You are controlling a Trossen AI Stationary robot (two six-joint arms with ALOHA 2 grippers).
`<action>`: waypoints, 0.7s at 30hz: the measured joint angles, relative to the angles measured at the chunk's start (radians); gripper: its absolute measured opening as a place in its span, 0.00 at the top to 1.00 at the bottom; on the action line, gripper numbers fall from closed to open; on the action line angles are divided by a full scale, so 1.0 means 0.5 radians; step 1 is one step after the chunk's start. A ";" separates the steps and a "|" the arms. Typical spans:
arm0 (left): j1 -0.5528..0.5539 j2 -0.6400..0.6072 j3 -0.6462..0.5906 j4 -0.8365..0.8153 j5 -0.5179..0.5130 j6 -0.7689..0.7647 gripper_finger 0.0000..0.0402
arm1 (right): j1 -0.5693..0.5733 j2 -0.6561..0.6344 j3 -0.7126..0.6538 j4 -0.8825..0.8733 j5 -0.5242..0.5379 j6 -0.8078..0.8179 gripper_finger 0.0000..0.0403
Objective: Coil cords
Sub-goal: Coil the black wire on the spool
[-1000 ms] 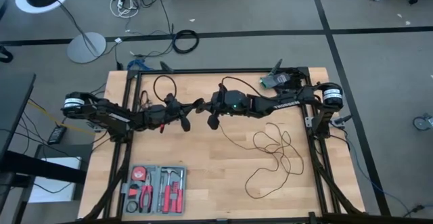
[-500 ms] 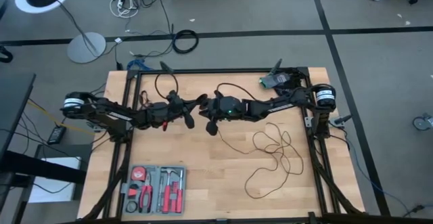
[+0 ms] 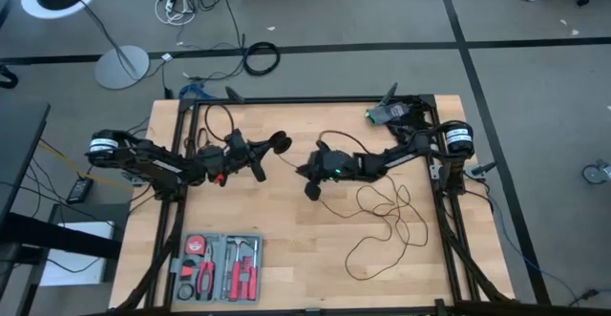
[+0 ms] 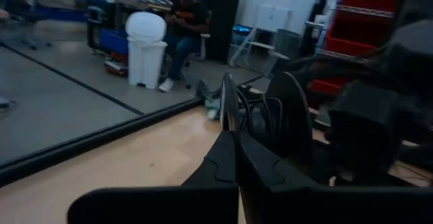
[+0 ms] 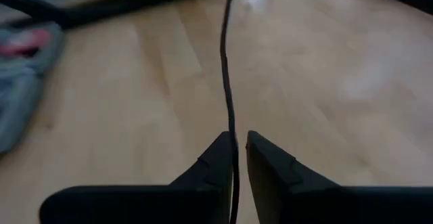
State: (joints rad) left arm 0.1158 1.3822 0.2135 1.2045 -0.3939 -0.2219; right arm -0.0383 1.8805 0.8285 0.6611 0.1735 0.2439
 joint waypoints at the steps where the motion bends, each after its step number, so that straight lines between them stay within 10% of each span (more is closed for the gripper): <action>1: -0.001 0.015 0.015 -0.026 0.012 -0.011 1.00 | 0.002 0.000 -0.081 0.170 -0.021 0.010 0.89; 9: 0.021 0.319 0.274 -0.005 0.113 0.017 1.00 | -0.022 -0.014 -0.556 0.952 -0.078 0.215 0.89; 21: 0.113 0.776 0.442 0.470 0.474 -0.036 1.00 | 0.058 -0.180 -0.987 1.197 -0.025 0.572 0.89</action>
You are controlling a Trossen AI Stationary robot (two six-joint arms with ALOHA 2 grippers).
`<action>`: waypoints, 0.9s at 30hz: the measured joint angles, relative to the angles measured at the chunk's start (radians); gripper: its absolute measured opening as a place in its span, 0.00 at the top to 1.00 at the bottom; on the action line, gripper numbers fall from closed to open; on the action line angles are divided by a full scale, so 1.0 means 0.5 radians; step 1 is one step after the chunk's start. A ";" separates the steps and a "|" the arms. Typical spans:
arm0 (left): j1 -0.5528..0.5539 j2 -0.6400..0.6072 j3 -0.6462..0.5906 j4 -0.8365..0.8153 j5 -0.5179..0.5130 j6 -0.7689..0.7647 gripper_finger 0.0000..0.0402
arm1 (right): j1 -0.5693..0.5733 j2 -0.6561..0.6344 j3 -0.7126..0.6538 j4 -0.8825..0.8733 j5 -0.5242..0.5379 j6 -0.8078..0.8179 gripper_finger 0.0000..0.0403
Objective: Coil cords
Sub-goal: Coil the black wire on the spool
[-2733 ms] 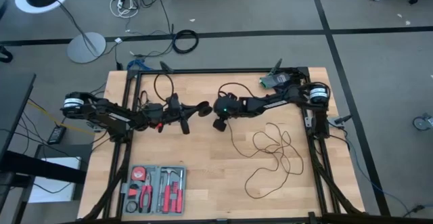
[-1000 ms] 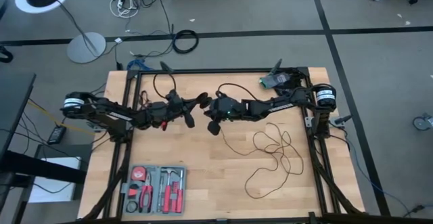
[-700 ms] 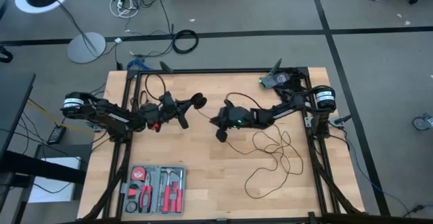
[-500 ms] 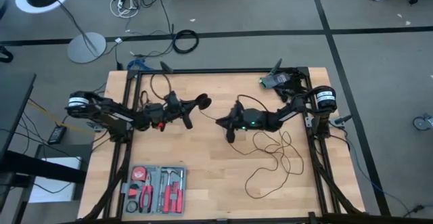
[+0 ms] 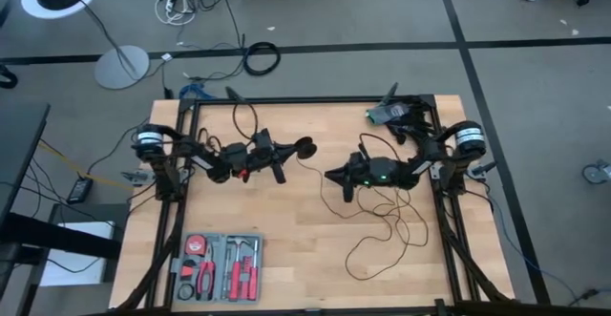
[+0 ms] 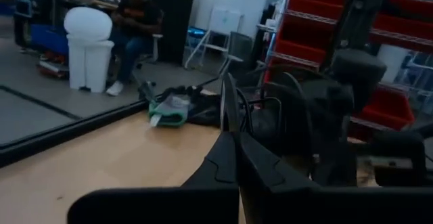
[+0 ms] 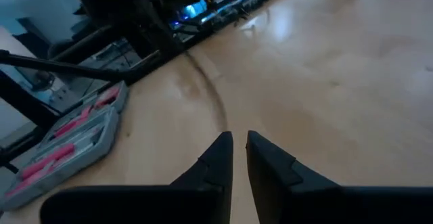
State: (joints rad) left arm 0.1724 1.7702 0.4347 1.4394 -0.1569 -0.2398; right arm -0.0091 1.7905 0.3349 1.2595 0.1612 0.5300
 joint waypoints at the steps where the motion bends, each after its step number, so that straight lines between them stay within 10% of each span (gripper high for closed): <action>1: 0.003 0.000 0.001 0.005 0.013 0.001 1.00 | 0.017 -0.004 -0.003 -0.006 0.027 0.002 0.89; 11: 0.052 0.000 0.000 -0.024 0.130 0.011 1.00 | 0.084 0.012 0.186 -0.227 0.159 -0.172 0.90; 27: 0.078 -0.001 -0.002 -0.046 0.123 -0.001 1.00 | -0.167 -0.138 -0.276 -0.330 0.401 0.178 0.99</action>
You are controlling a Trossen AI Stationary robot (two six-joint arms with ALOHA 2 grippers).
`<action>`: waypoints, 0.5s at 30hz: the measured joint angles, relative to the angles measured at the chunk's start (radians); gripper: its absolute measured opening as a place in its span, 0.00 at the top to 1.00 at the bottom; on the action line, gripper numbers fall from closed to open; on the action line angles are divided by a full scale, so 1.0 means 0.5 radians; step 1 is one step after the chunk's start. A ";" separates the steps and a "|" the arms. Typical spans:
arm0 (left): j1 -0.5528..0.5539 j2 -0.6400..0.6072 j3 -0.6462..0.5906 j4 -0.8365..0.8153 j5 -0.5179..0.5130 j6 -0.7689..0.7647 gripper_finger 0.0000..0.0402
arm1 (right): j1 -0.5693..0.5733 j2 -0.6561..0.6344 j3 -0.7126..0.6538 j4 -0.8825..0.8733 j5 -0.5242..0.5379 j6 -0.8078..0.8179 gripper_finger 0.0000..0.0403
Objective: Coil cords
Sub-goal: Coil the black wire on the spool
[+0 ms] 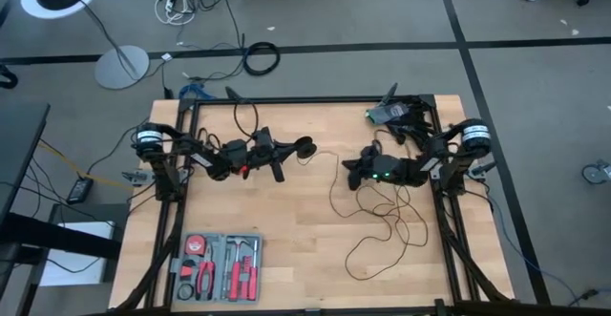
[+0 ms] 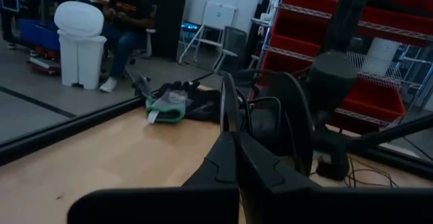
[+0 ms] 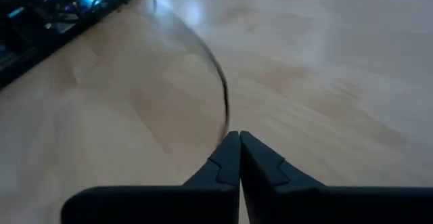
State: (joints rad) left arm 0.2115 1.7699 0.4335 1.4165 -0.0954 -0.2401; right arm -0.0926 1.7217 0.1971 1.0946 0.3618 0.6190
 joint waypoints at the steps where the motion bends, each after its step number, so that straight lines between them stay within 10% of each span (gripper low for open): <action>1: 0.000 0.000 0.000 -0.003 0.000 0.000 1.00 | -0.012 -0.038 -0.033 -0.027 0.004 0.029 0.99; 9: 0.000 0.000 0.000 0.000 -0.002 -0.001 1.00 | 0.048 -0.403 0.034 -0.438 0.119 -0.130 1.00; 15: 0.000 0.000 0.000 -0.008 -0.001 -0.001 1.00 | 0.109 -0.479 0.543 -1.381 0.228 -0.551 1.00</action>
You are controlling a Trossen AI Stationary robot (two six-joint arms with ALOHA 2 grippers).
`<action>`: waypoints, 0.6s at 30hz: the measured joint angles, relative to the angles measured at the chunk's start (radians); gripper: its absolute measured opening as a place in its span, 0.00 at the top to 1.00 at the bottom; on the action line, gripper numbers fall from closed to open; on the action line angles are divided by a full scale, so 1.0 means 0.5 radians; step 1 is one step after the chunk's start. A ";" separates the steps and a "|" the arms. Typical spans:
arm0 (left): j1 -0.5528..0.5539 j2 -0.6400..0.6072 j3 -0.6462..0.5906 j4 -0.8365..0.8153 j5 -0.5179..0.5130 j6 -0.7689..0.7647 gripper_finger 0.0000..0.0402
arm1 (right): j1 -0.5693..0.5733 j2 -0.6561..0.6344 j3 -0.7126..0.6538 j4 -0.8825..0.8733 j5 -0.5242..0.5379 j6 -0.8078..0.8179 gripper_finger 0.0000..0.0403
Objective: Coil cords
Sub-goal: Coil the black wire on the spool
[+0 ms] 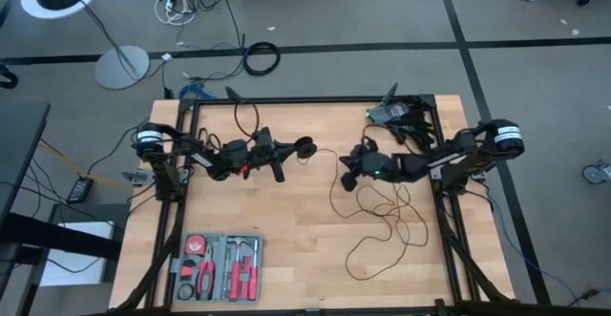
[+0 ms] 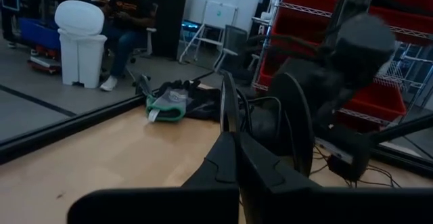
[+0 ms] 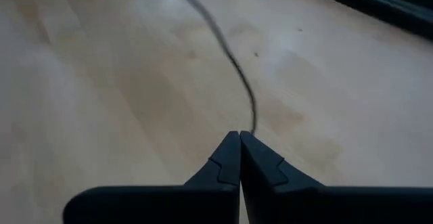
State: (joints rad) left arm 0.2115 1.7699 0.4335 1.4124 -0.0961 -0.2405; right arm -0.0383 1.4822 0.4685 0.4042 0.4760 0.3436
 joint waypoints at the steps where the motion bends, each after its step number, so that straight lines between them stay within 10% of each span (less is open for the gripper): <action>1: 0.000 0.000 0.000 0.000 0.001 0.000 1.00 | 0.000 0.005 0.063 -0.073 0.006 -0.046 0.99; 18: 0.000 0.000 0.000 0.014 0.078 -0.008 1.00 | 0.027 0.010 0.334 -0.165 -0.008 -0.818 0.79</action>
State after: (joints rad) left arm 0.2115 1.7699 0.4335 1.4195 -0.0570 -0.2447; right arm -0.0248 1.4872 0.6357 0.3215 0.4717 -0.0654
